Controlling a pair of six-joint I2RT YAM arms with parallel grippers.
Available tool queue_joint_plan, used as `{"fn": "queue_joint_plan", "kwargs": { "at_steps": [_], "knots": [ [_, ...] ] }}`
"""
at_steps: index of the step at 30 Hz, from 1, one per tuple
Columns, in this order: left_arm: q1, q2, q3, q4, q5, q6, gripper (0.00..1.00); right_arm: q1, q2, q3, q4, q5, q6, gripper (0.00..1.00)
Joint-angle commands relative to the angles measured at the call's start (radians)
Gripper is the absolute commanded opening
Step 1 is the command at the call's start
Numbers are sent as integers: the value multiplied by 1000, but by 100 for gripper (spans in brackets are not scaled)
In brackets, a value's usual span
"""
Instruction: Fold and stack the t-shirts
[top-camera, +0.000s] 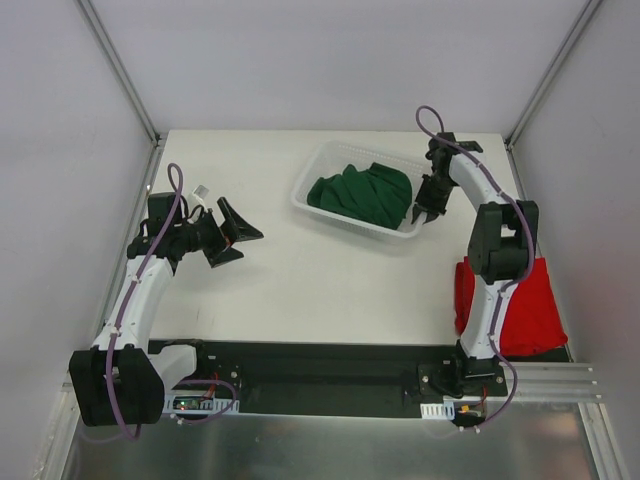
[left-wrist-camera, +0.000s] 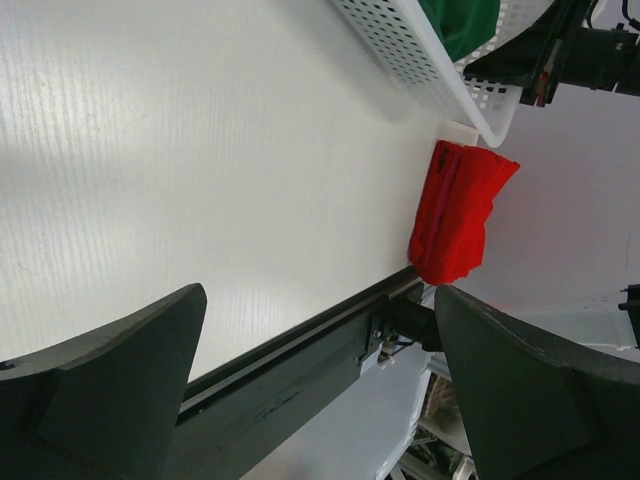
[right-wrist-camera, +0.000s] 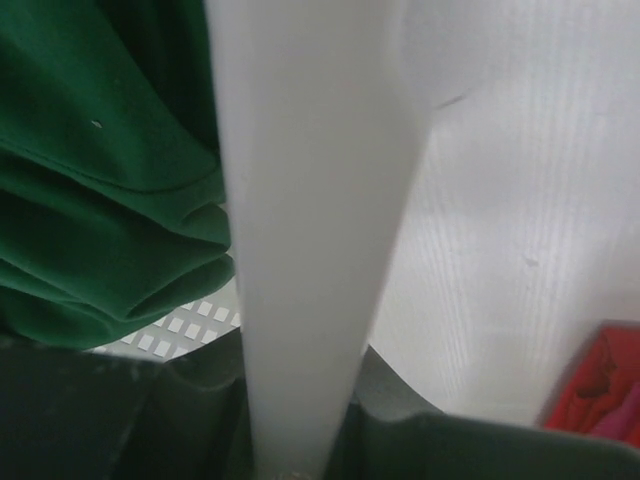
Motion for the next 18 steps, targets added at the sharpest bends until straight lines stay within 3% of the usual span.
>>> {"fn": "queue_joint_plan", "kwargs": {
  "at_steps": [1, 10, 18],
  "knots": [
    [0, -13, -7, 3, -14, 2, 99, -68, -82, -26, -73, 78, 70, 1],
    [1, -24, -11, 1, -5, 4, 99, -271, -39, 40, -78, 21, -78, 1],
    [1, -13, -7, -2, -2, -1, 99, -322, 59, 169, -107, -45, -121, 1]
  ]
}}
